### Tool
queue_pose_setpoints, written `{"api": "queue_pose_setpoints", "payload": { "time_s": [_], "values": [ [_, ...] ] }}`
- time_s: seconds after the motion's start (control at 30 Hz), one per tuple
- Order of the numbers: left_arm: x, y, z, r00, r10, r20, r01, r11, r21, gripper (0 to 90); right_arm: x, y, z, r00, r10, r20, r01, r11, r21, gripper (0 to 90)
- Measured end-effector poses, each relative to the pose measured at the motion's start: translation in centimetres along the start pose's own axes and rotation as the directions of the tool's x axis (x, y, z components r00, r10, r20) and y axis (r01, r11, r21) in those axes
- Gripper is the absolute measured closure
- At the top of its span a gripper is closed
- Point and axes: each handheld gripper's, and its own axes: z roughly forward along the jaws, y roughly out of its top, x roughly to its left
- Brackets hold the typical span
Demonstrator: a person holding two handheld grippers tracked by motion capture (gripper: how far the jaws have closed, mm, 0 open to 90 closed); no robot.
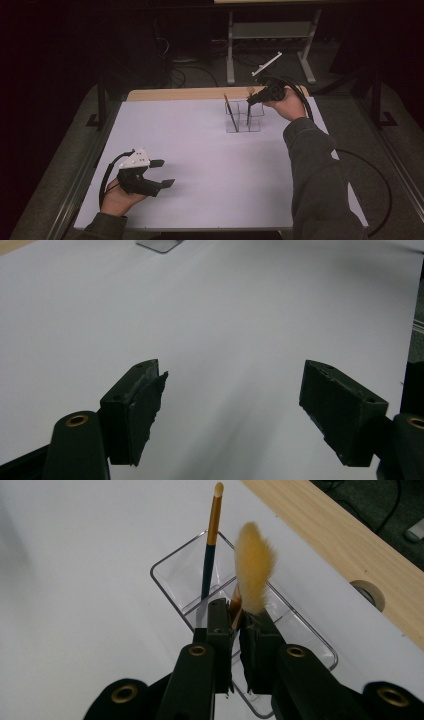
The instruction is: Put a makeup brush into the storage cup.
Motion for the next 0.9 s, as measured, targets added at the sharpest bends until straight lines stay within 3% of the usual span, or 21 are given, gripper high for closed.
{"api": "queue_pose_setpoints", "payload": {
  "time_s": [0.23, 0.47, 0.7, 0.9],
  "values": [
    [-0.1, 0.0, 0.1, 0.9998, -0.017, 0.002, 0.017, 0.9998, -0.008, 24.0, 0.1, 0.0, 0.3, 1.0, 0.006, -0.002, -0.006, 1.0, 0.006, 81.9],
    [-0.2, 0.0, 0.1, 0.9999, -0.016, 0.002, 0.016, 0.9998, -0.012, 24.0, 0.0, -0.5, 0.3, 0.9996, 0.026, 0.009, -0.026, 1.0, 0.003, 72.0],
    [-0.2, 0.1, 0.2, 1.0, -0.008, 0.003, 0.008, 1.0, -0.005, 23.9, -0.1, -1.4, 0.0, 0.9991, 0.042, -0.004, -0.042, 0.999, -0.004, 70.6],
    [-0.3, 0.0, 0.2, 0.9997, -0.022, 0.004, 0.022, 0.9997, -0.008, 23.8, 0.1, -1.8, -0.3, 0.999, 0.044, -0.01, -0.044, 0.998, -0.034, 68.9]
  ]
}}
